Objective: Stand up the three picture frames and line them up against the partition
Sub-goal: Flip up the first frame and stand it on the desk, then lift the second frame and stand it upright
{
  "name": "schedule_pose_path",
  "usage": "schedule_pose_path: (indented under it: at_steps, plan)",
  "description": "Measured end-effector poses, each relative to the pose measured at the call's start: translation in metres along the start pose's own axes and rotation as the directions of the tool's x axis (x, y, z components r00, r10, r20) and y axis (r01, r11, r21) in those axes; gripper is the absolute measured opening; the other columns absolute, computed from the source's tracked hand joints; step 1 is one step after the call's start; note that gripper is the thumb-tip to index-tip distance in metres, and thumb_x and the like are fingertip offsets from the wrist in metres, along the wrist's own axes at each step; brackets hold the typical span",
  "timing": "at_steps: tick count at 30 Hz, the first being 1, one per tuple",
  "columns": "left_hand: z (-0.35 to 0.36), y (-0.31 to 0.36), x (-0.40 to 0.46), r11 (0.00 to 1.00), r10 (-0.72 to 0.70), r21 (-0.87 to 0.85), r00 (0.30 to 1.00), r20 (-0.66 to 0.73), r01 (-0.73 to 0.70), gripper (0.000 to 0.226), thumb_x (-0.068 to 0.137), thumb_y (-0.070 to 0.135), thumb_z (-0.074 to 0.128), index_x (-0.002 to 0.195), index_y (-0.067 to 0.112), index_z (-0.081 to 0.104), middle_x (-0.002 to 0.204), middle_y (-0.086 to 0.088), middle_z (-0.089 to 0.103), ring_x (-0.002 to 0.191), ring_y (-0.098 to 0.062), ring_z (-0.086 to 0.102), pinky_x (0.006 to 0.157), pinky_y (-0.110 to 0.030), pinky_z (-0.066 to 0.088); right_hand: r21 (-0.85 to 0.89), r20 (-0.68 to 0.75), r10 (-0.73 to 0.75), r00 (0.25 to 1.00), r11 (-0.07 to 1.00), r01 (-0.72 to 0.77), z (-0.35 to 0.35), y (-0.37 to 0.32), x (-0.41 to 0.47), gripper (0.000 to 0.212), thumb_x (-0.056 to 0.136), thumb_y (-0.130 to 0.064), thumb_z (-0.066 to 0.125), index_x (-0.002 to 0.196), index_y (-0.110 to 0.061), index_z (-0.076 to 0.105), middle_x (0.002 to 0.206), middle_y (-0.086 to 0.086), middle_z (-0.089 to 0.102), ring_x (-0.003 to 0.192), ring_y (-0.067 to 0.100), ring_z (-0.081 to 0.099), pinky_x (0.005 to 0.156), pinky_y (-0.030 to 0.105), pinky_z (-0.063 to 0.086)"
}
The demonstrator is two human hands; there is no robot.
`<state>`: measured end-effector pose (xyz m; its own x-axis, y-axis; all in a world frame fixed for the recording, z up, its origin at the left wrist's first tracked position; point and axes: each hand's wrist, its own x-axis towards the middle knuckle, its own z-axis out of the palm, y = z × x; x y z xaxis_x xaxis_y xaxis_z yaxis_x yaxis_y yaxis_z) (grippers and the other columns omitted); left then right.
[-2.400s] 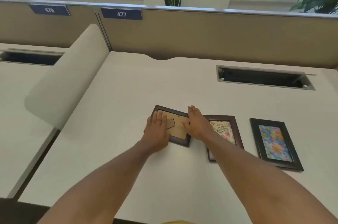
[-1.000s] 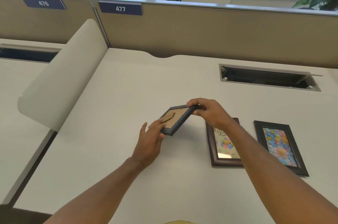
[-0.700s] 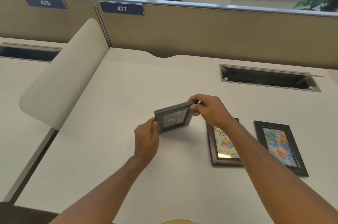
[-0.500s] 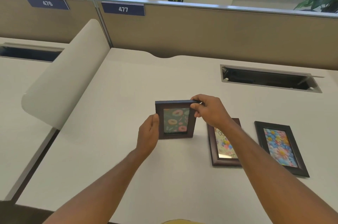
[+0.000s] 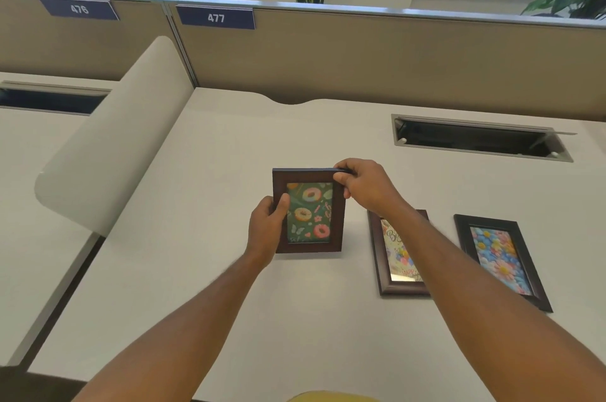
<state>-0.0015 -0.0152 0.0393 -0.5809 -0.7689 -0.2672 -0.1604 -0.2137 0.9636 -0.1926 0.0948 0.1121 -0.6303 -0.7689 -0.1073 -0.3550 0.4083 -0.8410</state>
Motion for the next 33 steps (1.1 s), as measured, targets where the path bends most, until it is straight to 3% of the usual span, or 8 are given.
schedule_pose_path:
  at_steps: [4, 9, 15, 21, 25, 28, 31, 33]
  plan:
    - [-0.001, -0.003, 0.003, 0.999, 0.033, -0.005, 0.999, -0.016, -0.033, 0.032, 0.096, 0.038, 0.06, 0.107, 0.009, 0.061, 0.109, -0.011, 0.074, 0.1, -0.025, 0.074, 0.085, -0.055, 0.06, 0.004, -0.005, -0.01, 1.0, 1.0, 0.01, 0.002, -0.001, 0.006, 0.011, 0.095, -0.019, 0.059, 0.099, -0.019, 0.068, 0.067, 0.0, 0.065, 0.051, 0.0, 0.057, 0.053, 0.012, 0.042]
    - [-0.001, -0.007, 0.008, 0.998, 0.062, 0.034, 0.998, -0.022, -0.061, 0.017, 0.1, 0.029, 0.056, 0.109, 0.014, 0.06, 0.113, -0.01, 0.071, 0.106, -0.025, 0.071, 0.087, -0.056, 0.059, 0.013, -0.011, -0.016, 1.0, 1.0, 0.016, 0.006, 0.003, 0.005, 0.01, 0.095, -0.018, 0.059, 0.099, -0.02, 0.068, 0.072, 0.0, 0.066, 0.053, 0.003, 0.057, 0.062, 0.021, 0.047]
    - [-0.002, -0.014, 0.004, 0.993, 0.095, 0.069, 0.994, -0.047, -0.092, 0.014, 0.101, 0.025, 0.055, 0.109, 0.014, 0.059, 0.112, -0.008, 0.07, 0.108, -0.025, 0.069, 0.088, -0.053, 0.06, -0.007, 0.006, -0.063, 0.998, 0.998, 0.063, 0.006, 0.004, 0.002, 0.009, 0.094, -0.023, 0.06, 0.101, -0.025, 0.066, 0.075, -0.008, 0.066, 0.056, 0.001, 0.06, 0.055, 0.012, 0.043]
    - [-0.003, -0.017, -0.004, 0.987, 0.13, 0.11, 0.986, -0.104, -0.118, 0.023, 0.098, 0.026, 0.061, 0.116, 0.012, 0.057, 0.116, -0.005, 0.069, 0.112, -0.02, 0.067, 0.094, -0.049, 0.057, 0.027, -0.024, -0.074, 0.997, 0.997, 0.075, -0.002, 0.01, -0.007, 0.036, 0.093, -0.03, 0.062, 0.128, -0.025, 0.058, 0.107, -0.007, 0.064, 0.065, 0.006, 0.067, 0.062, 0.017, 0.049]
    - [0.001, -0.025, -0.016, 0.967, 0.196, 0.217, 0.934, -0.299, -0.134, 0.03, 0.095, 0.024, 0.064, 0.122, 0.017, 0.054, 0.123, -0.002, 0.063, 0.117, -0.019, 0.06, 0.103, -0.045, 0.051, 0.103, -0.139, -0.004, 0.99, 0.995, 0.019, -0.022, 0.032, -0.025, 0.032, 0.094, -0.03, 0.059, 0.125, -0.024, 0.059, 0.104, -0.007, 0.065, 0.065, 0.008, 0.068, 0.057, 0.019, 0.054]
    - [0.013, -0.034, -0.033, 0.908, 0.332, 0.388, 0.834, -0.44, -0.157, 0.037, 0.094, 0.021, 0.064, 0.127, 0.011, 0.05, 0.123, -0.006, 0.056, 0.107, -0.023, 0.056, 0.094, -0.047, 0.053, 0.132, -0.213, 0.092, 0.973, 0.989, -0.065, -0.043, 0.063, -0.043, 0.028, 0.095, -0.026, 0.057, 0.122, -0.02, 0.062, 0.106, -0.004, 0.066, 0.068, 0.008, 0.069, 0.061, 0.02, 0.056]
    - [0.036, -0.049, -0.058, 0.78, 0.507, 0.555, 0.813, -0.287, -0.29, 0.035, 0.09, 0.017, 0.061, 0.122, 0.008, 0.051, 0.116, -0.006, 0.053, 0.104, -0.028, 0.055, 0.089, -0.048, 0.052, 0.108, -0.254, 0.201, 0.946, 0.978, -0.179, -0.058, 0.098, -0.06, 0.028, 0.096, -0.024, 0.057, 0.122, -0.017, 0.062, 0.114, 0.001, 0.067, 0.083, 0.011, 0.068, 0.077, 0.027, 0.053]
    - [0.06, -0.06, -0.075, 0.748, 0.508, 0.567, 0.848, -0.153, -0.346, 0.032, 0.089, 0.018, 0.058, 0.12, 0.012, 0.053, 0.112, -0.002, 0.053, 0.1, -0.021, 0.054, 0.087, -0.042, 0.052, 0.042, -0.267, 0.268, 0.926, 0.963, -0.267, -0.064, 0.121, -0.071, 0.031, 0.096, -0.023, 0.057, 0.125, -0.014, 0.061, 0.121, 0.004, 0.065, 0.102, 0.016, 0.062, 0.083, 0.028, 0.047]
